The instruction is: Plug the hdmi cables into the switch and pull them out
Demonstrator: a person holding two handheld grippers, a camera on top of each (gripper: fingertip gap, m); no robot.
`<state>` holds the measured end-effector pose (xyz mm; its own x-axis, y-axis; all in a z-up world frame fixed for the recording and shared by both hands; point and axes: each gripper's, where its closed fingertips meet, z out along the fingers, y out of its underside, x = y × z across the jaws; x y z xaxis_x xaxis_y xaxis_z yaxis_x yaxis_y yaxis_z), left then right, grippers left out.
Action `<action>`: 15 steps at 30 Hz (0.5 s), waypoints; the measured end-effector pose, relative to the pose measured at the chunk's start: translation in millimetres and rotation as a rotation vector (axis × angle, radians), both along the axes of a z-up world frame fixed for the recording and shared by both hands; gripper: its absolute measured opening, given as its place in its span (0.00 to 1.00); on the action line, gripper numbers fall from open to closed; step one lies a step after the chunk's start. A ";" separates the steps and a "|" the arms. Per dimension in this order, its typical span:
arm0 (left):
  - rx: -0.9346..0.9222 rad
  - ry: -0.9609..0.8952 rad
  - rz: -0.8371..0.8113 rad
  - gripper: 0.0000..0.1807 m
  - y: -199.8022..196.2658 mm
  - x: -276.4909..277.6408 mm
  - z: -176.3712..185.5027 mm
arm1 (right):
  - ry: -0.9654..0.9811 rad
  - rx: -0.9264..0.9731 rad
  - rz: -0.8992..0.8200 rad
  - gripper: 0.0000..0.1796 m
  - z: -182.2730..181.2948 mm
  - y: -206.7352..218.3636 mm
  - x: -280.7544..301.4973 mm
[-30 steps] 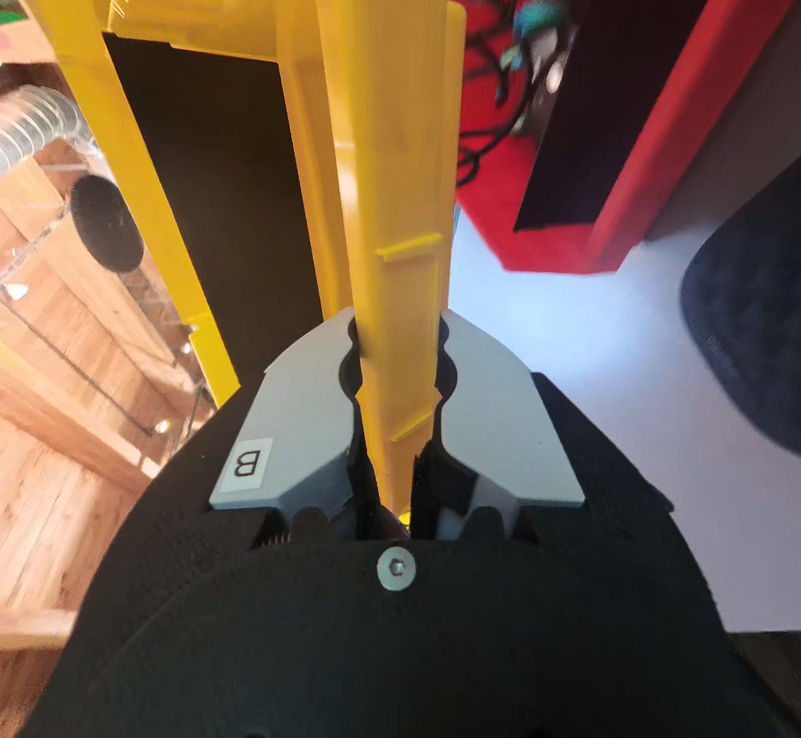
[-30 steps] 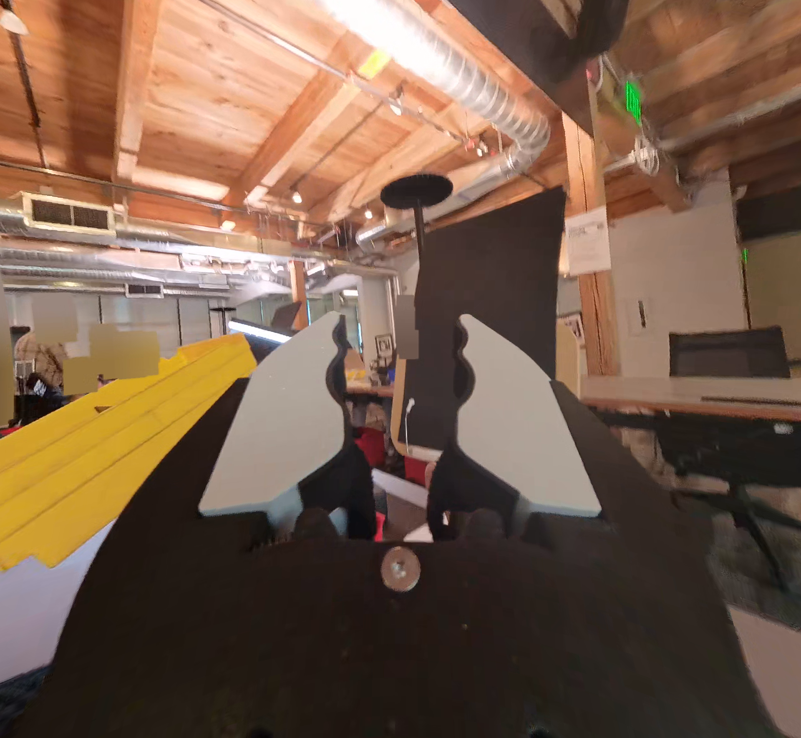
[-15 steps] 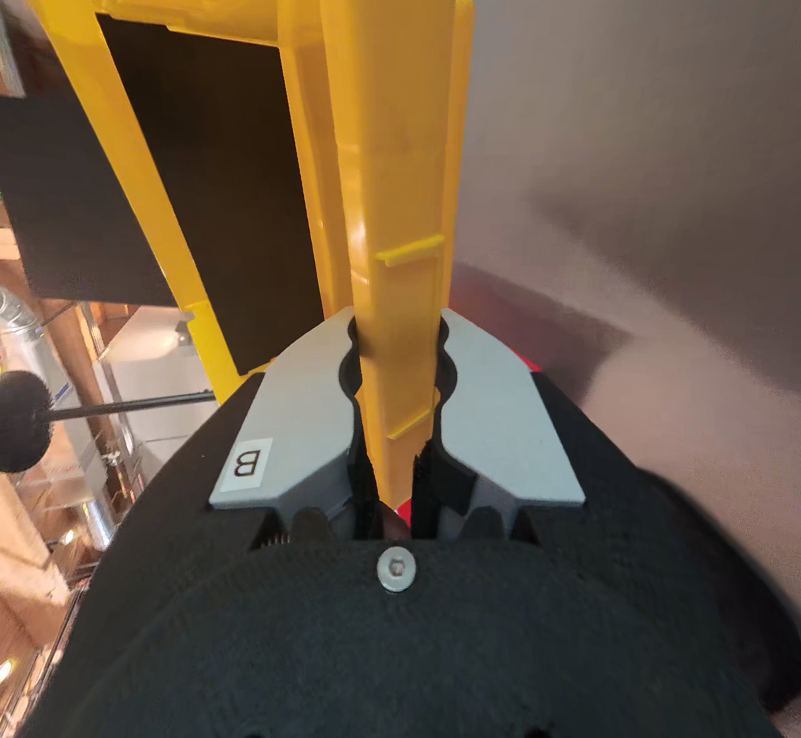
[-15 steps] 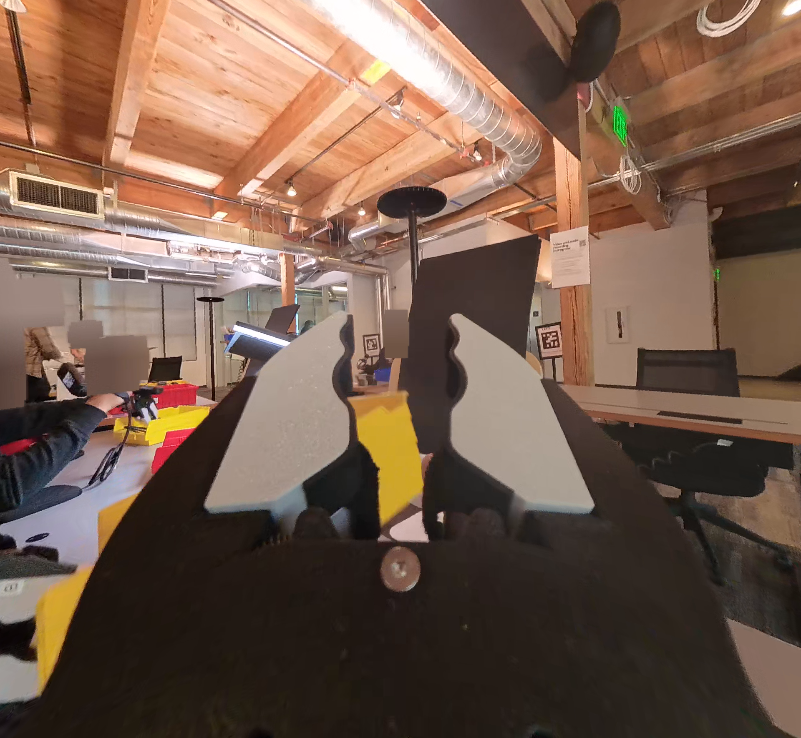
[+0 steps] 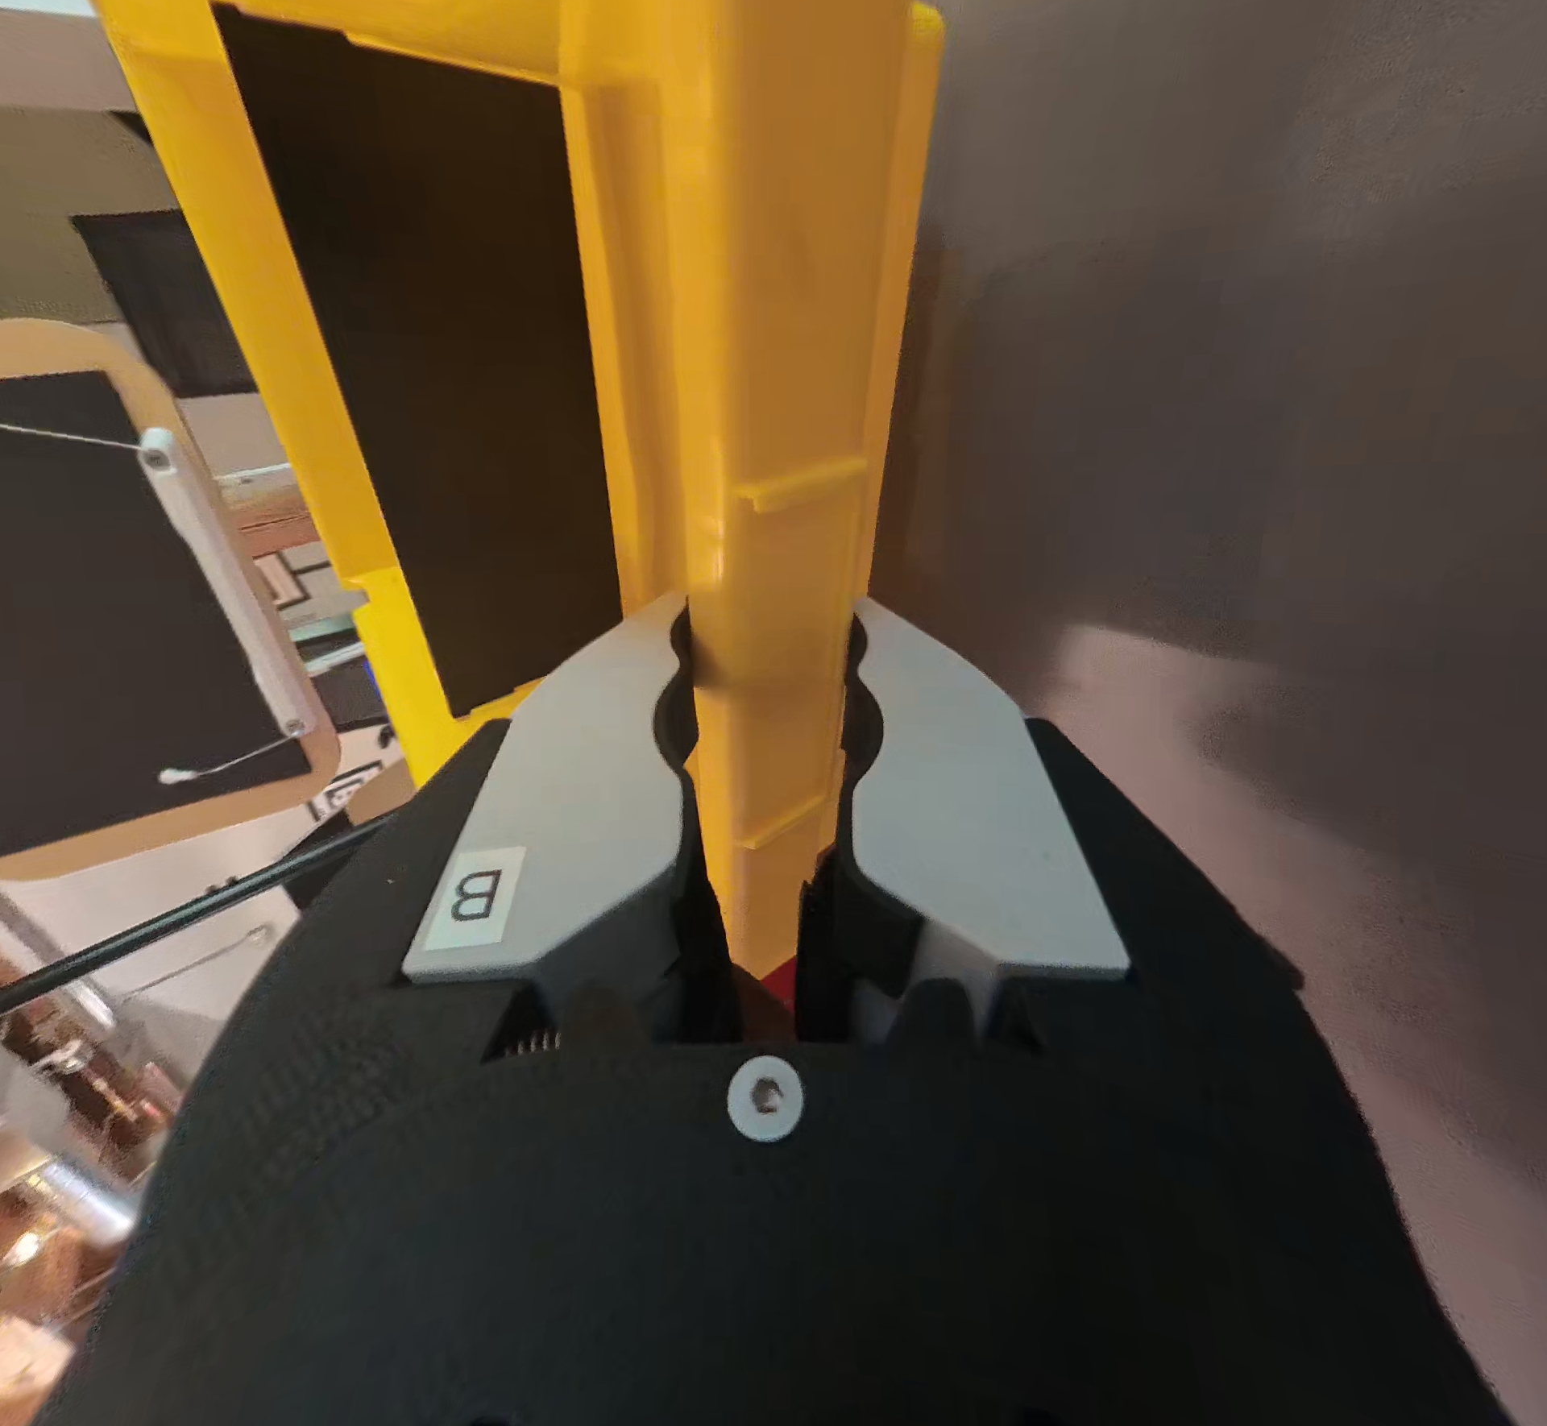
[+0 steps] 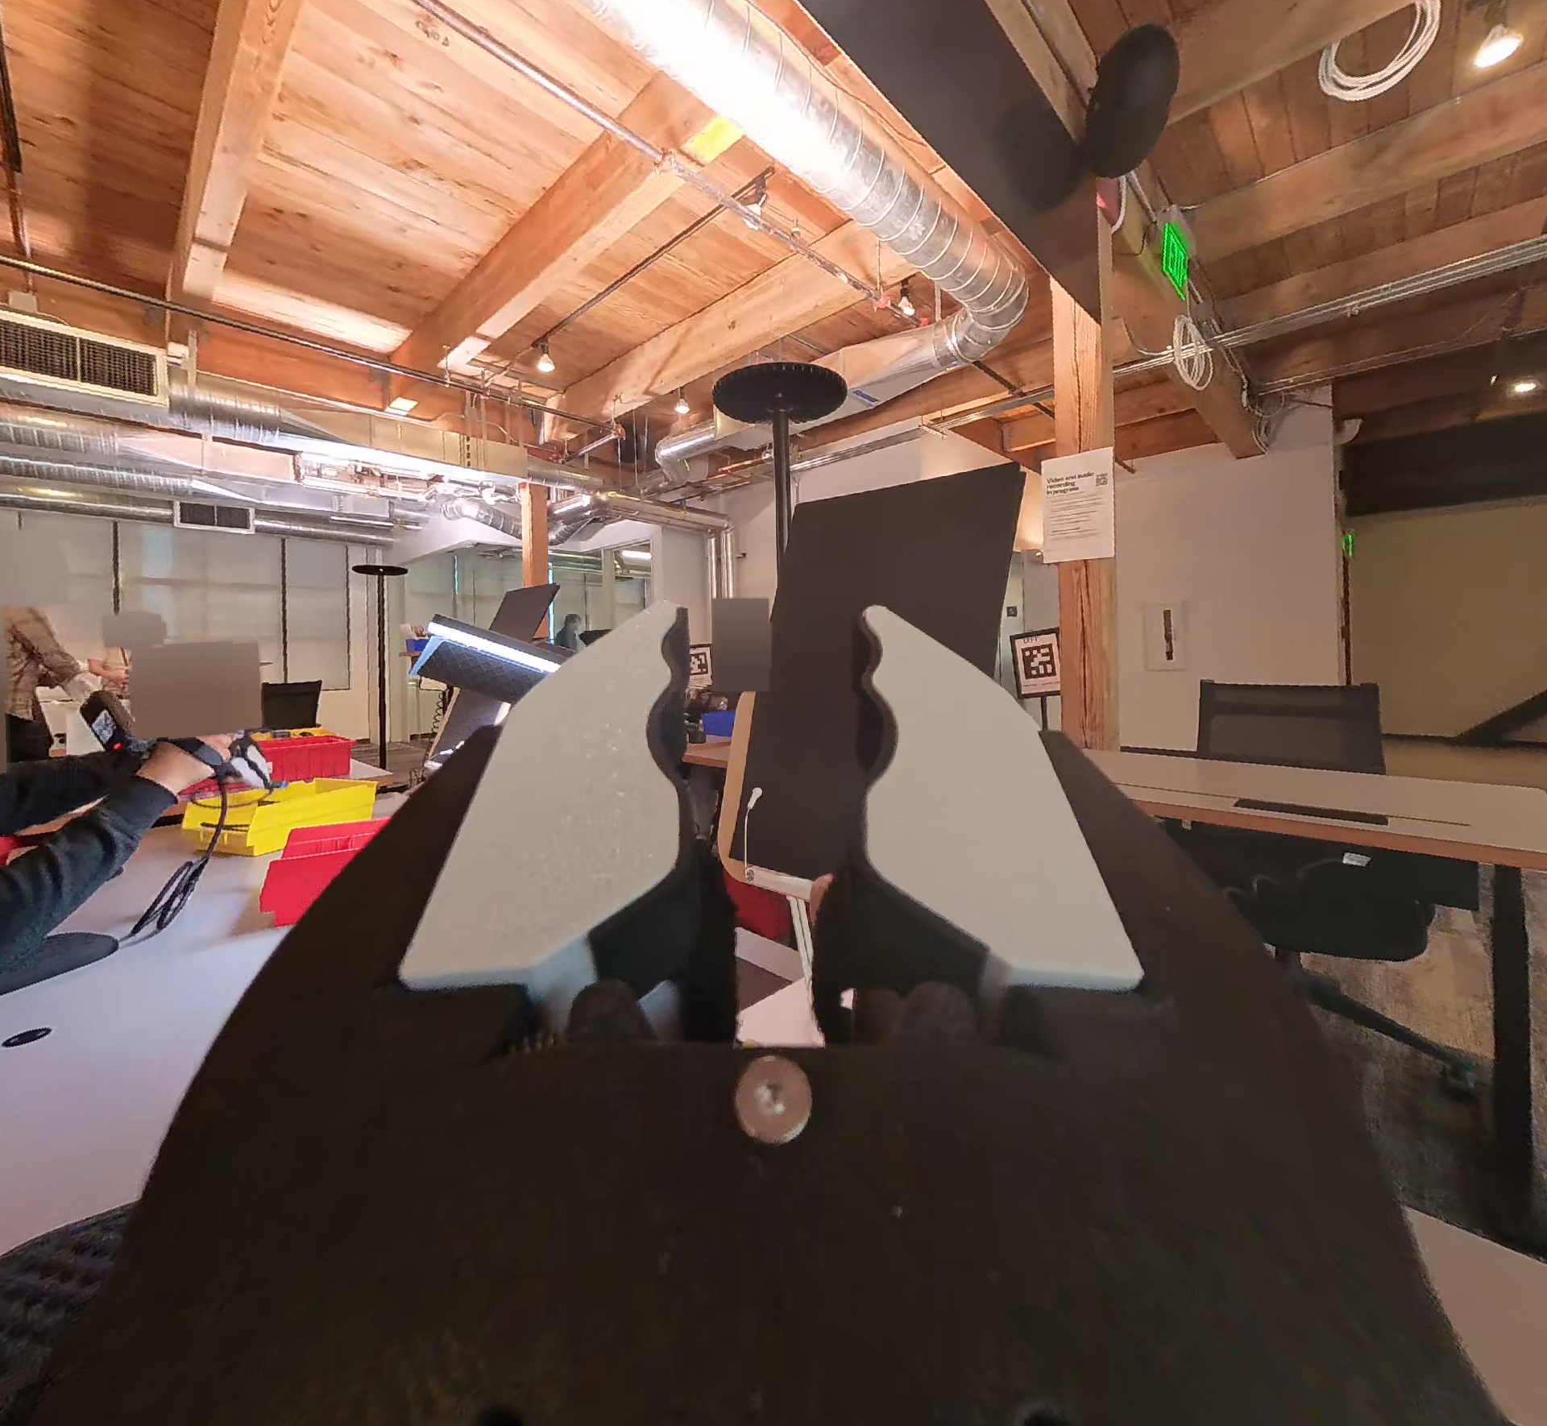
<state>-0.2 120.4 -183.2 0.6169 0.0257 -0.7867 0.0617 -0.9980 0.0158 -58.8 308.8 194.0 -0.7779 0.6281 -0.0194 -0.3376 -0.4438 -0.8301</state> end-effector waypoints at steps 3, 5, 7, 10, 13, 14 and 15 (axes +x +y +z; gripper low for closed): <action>0.050 0.058 -0.008 0.17 11.1 -4.0 -9.3 | -0.005 0.008 0.010 0.20 -1.5 -5.5 -3.0; 0.192 0.017 -0.025 0.24 21.9 1.0 -11.4 | -0.011 0.013 0.027 0.21 -2.9 -10.2 -4.8; 0.382 -0.083 -0.072 0.34 32.2 14.6 -8.3 | -0.015 0.015 0.040 0.21 -4.0 -13.9 -6.2; 0.641 -0.217 -0.140 0.46 29.6 42.0 6.7 | -0.016 0.021 0.033 0.21 -5.1 -16.7 -8.9; 0.765 -0.191 -0.147 0.46 -15.5 53.1 30.4 | -0.008 0.029 0.016 0.21 -5.7 -18.2 -10.6; 0.760 -0.143 -0.125 0.45 -41.2 50.4 37.0 | -0.004 0.030 0.011 0.21 -5.7 -18.3 -11.0; 0.736 -0.117 -0.124 0.44 -66.4 49.4 40.9 | -0.003 0.030 0.006 0.21 -5.8 -18.4 -11.6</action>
